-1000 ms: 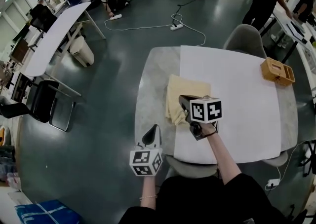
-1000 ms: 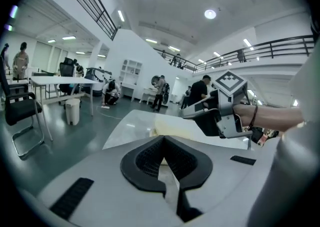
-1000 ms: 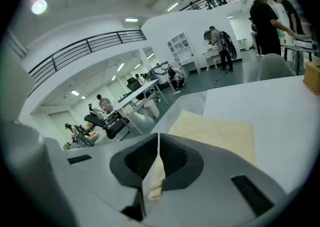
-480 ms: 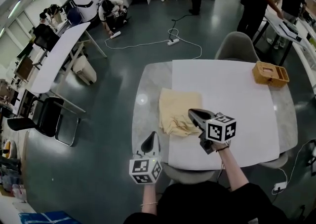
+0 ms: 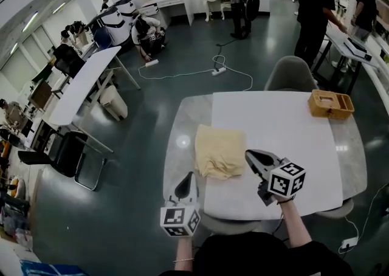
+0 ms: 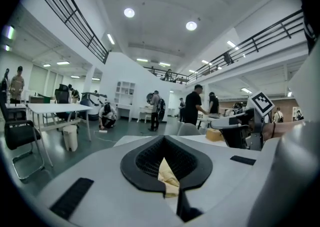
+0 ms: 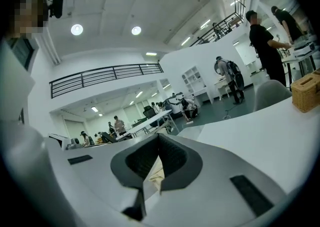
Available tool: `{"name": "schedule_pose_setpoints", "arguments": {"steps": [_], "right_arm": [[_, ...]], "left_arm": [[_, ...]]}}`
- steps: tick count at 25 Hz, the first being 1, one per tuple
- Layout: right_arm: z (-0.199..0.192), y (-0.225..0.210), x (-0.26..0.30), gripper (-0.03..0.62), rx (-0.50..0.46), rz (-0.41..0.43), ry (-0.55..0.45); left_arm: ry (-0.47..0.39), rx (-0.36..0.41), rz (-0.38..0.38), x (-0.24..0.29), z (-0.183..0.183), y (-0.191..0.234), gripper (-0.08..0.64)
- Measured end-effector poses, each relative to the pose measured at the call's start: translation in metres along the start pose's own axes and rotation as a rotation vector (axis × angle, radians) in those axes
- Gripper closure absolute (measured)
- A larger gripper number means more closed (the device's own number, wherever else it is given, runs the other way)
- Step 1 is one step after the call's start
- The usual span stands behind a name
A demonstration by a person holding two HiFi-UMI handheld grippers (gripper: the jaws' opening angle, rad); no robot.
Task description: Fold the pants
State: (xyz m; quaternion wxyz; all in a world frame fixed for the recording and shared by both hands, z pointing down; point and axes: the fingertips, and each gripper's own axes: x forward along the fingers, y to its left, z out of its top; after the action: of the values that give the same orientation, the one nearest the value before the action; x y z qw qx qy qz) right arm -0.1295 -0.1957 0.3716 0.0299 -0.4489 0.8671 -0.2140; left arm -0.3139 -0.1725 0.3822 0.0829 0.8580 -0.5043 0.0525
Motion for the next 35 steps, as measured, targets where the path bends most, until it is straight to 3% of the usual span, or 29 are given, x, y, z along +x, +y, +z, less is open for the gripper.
{"name": "schedule_pose_setpoints", "arguments": {"steps": [20, 35], "right_arm": [[0.04, -0.019, -0.085, 0.578, -0.047, -0.054, -0.186], [0.044, -0.024, -0.098, 0.578, -0.113, -0.077, -0.191]], "left_arm": [[-0.137, 0.033, 0.075, -0.033, 0.042, -0.026, 0.546], [-0.157, 0.063, 0.112, -0.041, 0.048, -0.034, 0.546]]}}
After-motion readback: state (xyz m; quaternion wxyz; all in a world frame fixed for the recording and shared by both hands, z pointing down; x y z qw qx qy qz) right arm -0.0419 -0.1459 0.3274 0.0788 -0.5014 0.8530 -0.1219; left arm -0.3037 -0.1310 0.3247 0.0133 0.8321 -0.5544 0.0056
